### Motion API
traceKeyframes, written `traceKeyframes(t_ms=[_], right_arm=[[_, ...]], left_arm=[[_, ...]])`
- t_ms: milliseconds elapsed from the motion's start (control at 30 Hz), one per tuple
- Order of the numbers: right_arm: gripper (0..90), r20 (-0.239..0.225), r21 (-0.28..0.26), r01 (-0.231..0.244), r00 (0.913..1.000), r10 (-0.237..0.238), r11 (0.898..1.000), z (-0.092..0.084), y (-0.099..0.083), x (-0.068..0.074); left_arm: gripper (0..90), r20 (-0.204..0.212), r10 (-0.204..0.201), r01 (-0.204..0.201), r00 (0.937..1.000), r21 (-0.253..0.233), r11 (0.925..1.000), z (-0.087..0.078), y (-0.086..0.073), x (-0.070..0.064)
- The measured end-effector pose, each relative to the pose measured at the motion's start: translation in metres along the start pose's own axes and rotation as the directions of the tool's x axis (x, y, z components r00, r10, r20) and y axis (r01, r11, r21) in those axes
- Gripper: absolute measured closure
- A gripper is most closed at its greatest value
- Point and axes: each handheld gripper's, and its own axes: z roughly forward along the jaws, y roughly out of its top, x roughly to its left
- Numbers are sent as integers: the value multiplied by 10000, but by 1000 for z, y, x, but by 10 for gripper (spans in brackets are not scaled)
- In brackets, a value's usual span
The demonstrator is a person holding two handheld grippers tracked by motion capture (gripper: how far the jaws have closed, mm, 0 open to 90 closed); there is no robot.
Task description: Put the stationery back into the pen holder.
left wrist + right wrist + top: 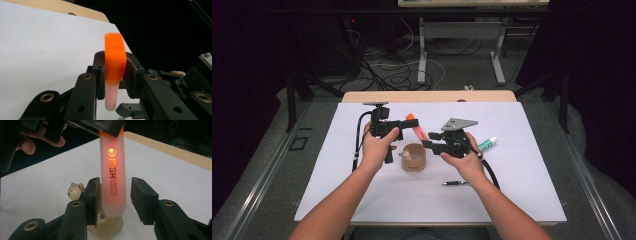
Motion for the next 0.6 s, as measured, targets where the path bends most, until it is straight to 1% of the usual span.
traceKeyframes(t_ms=[33,67,100,133,200,233,300,333,367,433,467,500,567,600], right_arm=[[571,28,30,17,10000,-17,10000,-1,0,-1],[560,17,147,36,10000,-36,9999,-2,0,-2],[552,58,90,78,10000,-79,9999,-2,0,-4],[552,58,90,78,10000,-79,9999,-2,0,-4],[535,132,74,-87,9999,86,9999,-4,-1,-6],[524,152,100,-106,9998,105,9999,-5,-1,-7],[507,240,69,-178,9996,177,9998,-6,-1,-8],[502,317,147,-122,9994,118,9998,-7,-1,-9],[484,374,227,-116,9992,108,9997,-8,-2,-11],[475,438,293,-99,9990,86,9995,-9,-2,-12],[473,518,365,-113,9986,94,9993,-9,-2,-13],[468,571,338,-32,9984,13,9994,-9,-2,-15],[455,682,378,-132,9976,106,9992,-10,-3,-16],[449,754,409,-129,9971,98,9991,-11,-3,-17]], left_arm=[[742,-101,242,-242,9997,-15,9997,-2,1,0],[743,-152,322,-322,9994,-6,9995,-4,2,0],[743,-214,429,-430,9989,-35,9991,-6,4,0],[743,-269,460,-464,9986,-165,9988,-7,4,0],[743,-292,547,-548,9981,-30,9985,-11,6,0],[743,-393,680,-680,9969,-9,9977,-13,6,1],[743,-497,865,-867,9950,-17,9962,-16,7,2],[743,-539,903,-908,9944,-60,9959,-17,7,1],[743,-592,1008,-1013,9931,-52,9948,-19,7,1],[743,-752,1244,-1257,9894,-123,9920,-20,7,1],[743,-826,1286,-1298,9883,-91,9915,-21,7,0],[743,-903,1446,-1456,9854,-45,9893,-21,6,0],[743,-968,1524,-1537,9836,-59,9881,-22,5,0],[743,-1048,1703,-1715,9798,-22,9852,-22,5,0]])
